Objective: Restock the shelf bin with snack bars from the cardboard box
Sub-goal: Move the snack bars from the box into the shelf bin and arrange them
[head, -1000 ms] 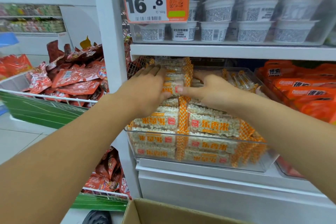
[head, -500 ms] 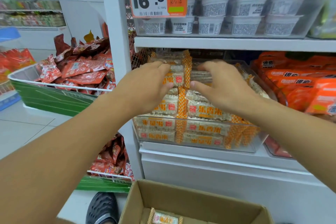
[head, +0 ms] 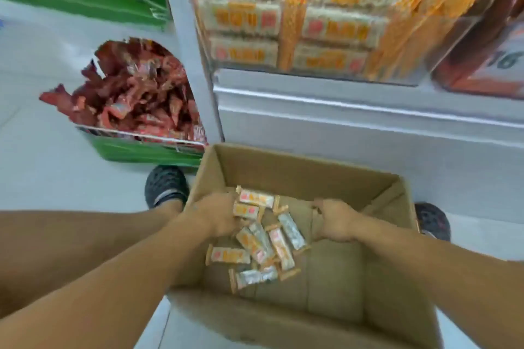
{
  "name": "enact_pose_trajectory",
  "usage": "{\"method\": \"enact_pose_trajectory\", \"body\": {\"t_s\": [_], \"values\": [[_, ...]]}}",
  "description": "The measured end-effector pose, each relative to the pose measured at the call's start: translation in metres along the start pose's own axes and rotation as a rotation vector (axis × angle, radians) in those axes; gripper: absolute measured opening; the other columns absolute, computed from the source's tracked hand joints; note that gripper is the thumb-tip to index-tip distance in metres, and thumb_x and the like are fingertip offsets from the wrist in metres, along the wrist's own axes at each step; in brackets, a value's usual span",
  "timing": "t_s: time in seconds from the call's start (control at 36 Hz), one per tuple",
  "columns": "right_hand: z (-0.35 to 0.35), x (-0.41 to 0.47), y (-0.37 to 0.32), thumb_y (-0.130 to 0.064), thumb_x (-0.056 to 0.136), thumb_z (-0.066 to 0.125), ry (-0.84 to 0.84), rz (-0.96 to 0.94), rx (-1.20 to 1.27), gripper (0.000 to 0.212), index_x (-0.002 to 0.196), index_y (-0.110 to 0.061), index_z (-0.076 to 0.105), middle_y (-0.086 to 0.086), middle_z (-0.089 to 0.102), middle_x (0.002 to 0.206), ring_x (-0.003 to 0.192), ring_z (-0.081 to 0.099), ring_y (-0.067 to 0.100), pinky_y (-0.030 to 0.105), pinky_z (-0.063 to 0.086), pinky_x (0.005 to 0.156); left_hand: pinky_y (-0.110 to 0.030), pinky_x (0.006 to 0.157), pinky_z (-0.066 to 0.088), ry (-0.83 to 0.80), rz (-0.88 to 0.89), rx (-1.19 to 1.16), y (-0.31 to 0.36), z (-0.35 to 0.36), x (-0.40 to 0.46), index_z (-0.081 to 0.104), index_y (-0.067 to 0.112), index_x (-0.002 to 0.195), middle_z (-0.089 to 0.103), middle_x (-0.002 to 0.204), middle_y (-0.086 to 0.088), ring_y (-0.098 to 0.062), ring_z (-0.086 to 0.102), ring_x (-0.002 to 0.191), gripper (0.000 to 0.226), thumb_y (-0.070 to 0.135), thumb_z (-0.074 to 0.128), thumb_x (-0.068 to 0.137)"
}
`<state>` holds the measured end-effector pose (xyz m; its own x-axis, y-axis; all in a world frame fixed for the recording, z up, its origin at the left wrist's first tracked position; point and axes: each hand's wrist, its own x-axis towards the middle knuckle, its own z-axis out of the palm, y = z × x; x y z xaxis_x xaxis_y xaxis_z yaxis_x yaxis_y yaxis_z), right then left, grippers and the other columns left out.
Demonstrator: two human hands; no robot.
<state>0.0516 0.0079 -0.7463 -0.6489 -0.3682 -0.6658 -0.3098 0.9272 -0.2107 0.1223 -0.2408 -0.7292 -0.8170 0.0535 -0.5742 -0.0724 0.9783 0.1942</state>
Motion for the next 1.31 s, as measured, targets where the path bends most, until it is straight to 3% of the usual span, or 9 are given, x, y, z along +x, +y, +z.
{"method": "enact_pose_trajectory", "body": {"t_s": [0.11,0.25,0.53,0.67,0.81,0.97,1.08,1.19,1.31], "values": [[0.067,0.021,-0.008,-0.053,0.062,0.09,-0.015,0.211,0.423,0.121,0.154,-0.01,0.024,0.01,0.038,0.154,0.139,0.04,0.027,0.029,0.038,0.109,-0.034,0.104,0.043,-0.174,-0.048,0.006,-0.002,0.056,0.017,0.046,0.015,0.137,0.05,0.14,-0.008,-0.026,0.05,0.128,0.07,0.041,0.078,0.08],[0.102,0.042,-0.028,-0.053,0.057,0.091,0.018,0.325,0.45,0.113,0.144,-0.013,0.032,0.012,0.042,0.144,0.134,0.042,0.032,0.035,0.04,0.107,-0.035,0.103,0.045,-0.212,-0.111,-0.021,0.003,0.072,0.039,0.049,0.013,0.134,0.052,0.138,-0.009,-0.026,0.051,0.126,0.072,0.037,0.084,0.076],[0.124,0.062,-0.049,-0.03,0.072,0.084,0.0,0.308,0.566,0.046,0.11,-0.015,0.061,0.008,0.067,0.116,0.105,0.064,0.027,0.028,0.048,0.078,-0.039,0.106,0.043,-0.273,-0.165,-0.195,0.004,0.1,0.052,0.033,0.027,0.146,0.032,0.146,-0.01,-0.032,0.043,0.131,0.09,0.021,0.086,0.074],[0.117,0.061,-0.036,-0.014,0.073,0.081,-0.05,0.385,0.989,0.021,0.087,-0.012,0.065,0.007,0.07,0.086,0.074,0.065,0.021,0.024,0.049,0.057,-0.039,0.102,0.045,-0.219,-0.161,-0.112,0.005,0.102,0.047,0.052,0.02,0.126,0.033,0.139,-0.012,-0.031,0.049,0.119,0.059,0.036,0.082,0.078],[0.097,0.053,-0.017,-0.005,0.07,0.082,-0.167,0.323,1.286,0.049,0.116,0.0,0.064,0.02,0.075,0.101,0.093,0.073,0.035,0.053,0.058,0.087,-0.034,0.079,0.046,-0.192,-0.181,-0.354,0.005,0.094,0.049,0.052,0.021,0.084,0.061,0.106,-0.006,-0.022,0.057,0.093,0.032,0.036,0.079,0.082],[0.073,0.048,-0.012,-0.007,0.076,0.084,0.07,0.185,1.433,0.029,0.103,-0.008,0.072,0.004,0.077,0.086,0.079,0.073,0.019,0.038,0.059,0.077,-0.025,0.05,0.047,-0.141,-0.4,-0.869,0.007,0.084,0.048,0.067,0.016,0.097,0.061,0.087,-0.003,-0.017,0.052,0.055,0.022,0.022,0.081,0.081],[0.069,0.041,-0.022,-0.008,0.072,0.087,0.042,0.179,1.411,0.038,0.106,-0.005,0.071,0.007,0.077,0.096,0.087,0.073,0.021,0.033,0.06,0.076,-0.031,0.077,0.059,-0.261,-0.354,-1.347,0.015,0.073,0.042,0.066,0.019,0.115,0.066,0.109,-0.006,-0.017,0.065,0.076,0.029,0.011,0.073,0.088],[0.073,0.044,-0.034,-0.026,0.055,0.096,0.091,0.376,1.594,0.075,0.12,-0.009,0.062,0.009,0.076,0.104,0.083,0.074,0.021,0.034,0.061,0.059,-0.034,0.077,0.061,-0.298,-0.369,-1.601,0.024,0.066,0.038,0.058,0.013,0.116,0.062,0.12,-0.014,-0.026,0.069,0.09,0.024,0.001,0.058,0.095],[0.081,0.055,-0.035,-0.041,0.024,0.099,0.071,0.353,1.583,0.107,0.119,-0.006,0.065,0.013,0.075,0.105,0.095,0.073,0.029,0.052,0.058,0.088,-0.042,0.088,0.058,-0.376,-0.366,-1.633,0.03,0.062,0.033,0.06,0.011,0.093,0.067,0.104,-0.015,-0.035,0.07,0.091,0.019,0.027,0.07,0.089]]}}
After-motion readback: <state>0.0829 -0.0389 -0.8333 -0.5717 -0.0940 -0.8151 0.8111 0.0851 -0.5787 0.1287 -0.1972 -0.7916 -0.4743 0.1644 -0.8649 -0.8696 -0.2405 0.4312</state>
